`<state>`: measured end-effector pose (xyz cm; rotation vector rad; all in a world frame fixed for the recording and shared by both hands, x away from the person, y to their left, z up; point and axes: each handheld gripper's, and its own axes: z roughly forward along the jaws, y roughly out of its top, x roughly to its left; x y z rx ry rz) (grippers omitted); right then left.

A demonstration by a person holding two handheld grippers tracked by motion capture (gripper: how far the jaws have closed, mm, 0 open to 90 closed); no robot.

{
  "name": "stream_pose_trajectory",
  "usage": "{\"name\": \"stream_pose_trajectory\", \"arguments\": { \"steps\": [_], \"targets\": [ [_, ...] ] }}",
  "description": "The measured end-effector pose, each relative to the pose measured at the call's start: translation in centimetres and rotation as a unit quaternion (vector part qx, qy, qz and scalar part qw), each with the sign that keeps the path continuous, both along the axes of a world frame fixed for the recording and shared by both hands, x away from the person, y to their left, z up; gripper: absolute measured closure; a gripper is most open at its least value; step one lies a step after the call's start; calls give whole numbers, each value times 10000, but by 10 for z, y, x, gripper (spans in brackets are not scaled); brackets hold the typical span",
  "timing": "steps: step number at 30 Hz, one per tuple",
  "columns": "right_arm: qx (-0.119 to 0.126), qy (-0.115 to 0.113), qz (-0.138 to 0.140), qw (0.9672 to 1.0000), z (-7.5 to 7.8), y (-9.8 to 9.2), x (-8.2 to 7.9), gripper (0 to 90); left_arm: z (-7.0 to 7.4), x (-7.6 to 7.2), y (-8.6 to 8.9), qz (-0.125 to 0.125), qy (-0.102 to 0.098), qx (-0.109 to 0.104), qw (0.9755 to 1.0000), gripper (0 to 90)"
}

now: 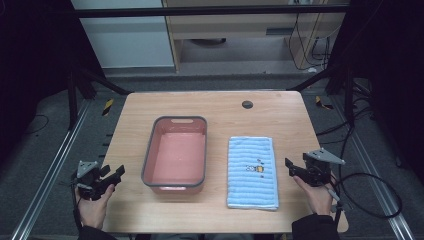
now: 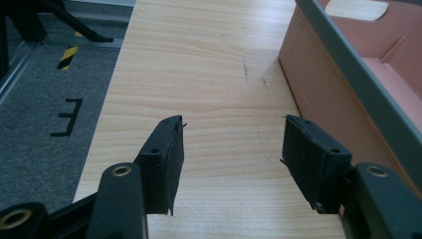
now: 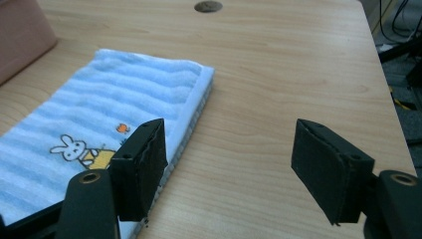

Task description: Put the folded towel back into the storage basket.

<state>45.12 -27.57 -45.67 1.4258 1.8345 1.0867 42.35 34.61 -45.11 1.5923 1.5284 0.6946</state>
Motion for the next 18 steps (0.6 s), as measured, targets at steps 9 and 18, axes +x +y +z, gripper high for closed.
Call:
{"name": "stream_pose_trajectory", "arguments": {
  "steps": [9,18],
  "targets": [
    [-21,-285,214,9994,19,6,-6,317,19,-9,-11,-194,-270,-116,9994,425],
    [56,-384,404,9984,32,7,-9,367,36,-18,-25,-374,-567,-165,9976,411]
  ]
}}
